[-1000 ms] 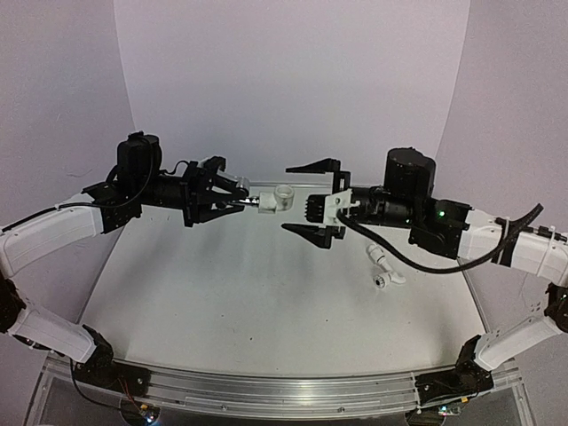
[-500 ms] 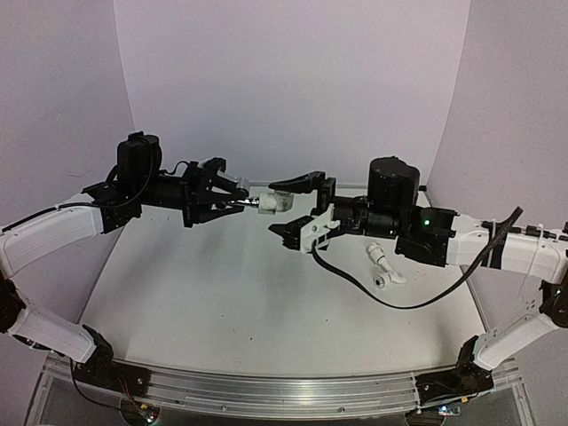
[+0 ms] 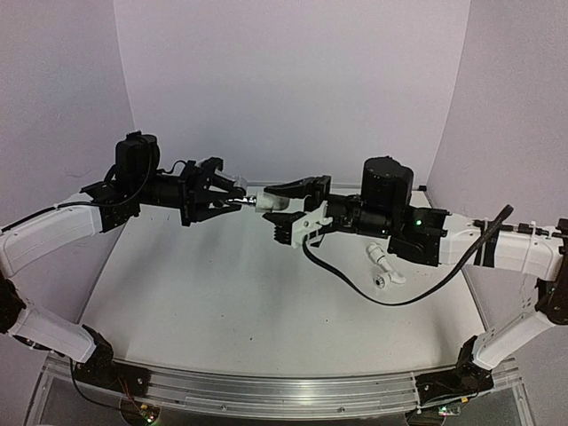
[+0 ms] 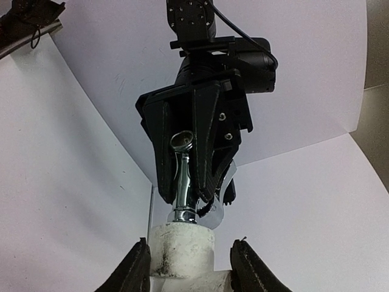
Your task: Install the water faucets
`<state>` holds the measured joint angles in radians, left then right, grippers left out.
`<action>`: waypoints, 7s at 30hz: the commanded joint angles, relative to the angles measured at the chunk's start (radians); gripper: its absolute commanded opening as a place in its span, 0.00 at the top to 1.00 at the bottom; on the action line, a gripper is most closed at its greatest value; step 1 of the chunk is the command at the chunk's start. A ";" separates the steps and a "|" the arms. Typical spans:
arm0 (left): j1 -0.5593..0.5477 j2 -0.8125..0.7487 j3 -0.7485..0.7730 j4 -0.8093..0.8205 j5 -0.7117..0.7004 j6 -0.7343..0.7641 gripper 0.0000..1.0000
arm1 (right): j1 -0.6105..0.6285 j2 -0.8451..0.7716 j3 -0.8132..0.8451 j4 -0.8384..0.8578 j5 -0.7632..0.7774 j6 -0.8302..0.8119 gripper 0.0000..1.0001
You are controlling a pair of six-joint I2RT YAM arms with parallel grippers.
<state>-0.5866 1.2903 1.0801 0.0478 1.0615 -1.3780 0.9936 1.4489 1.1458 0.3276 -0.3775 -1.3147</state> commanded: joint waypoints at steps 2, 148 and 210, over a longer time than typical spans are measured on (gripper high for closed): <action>-0.005 -0.038 0.061 0.075 0.047 0.029 1.00 | 0.006 0.028 0.059 0.046 0.011 0.065 0.74; 0.042 -0.056 -0.030 0.080 -0.061 0.314 1.00 | 0.020 0.144 0.177 -0.135 0.136 0.605 0.79; 0.047 -0.186 -0.028 -0.177 0.108 0.986 1.00 | -0.104 0.223 0.340 -0.300 -0.331 1.145 1.00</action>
<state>-0.5235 1.1662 1.0145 -0.1923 0.9358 -0.5894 1.0285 1.6539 1.3915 0.0672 -0.2800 -0.4273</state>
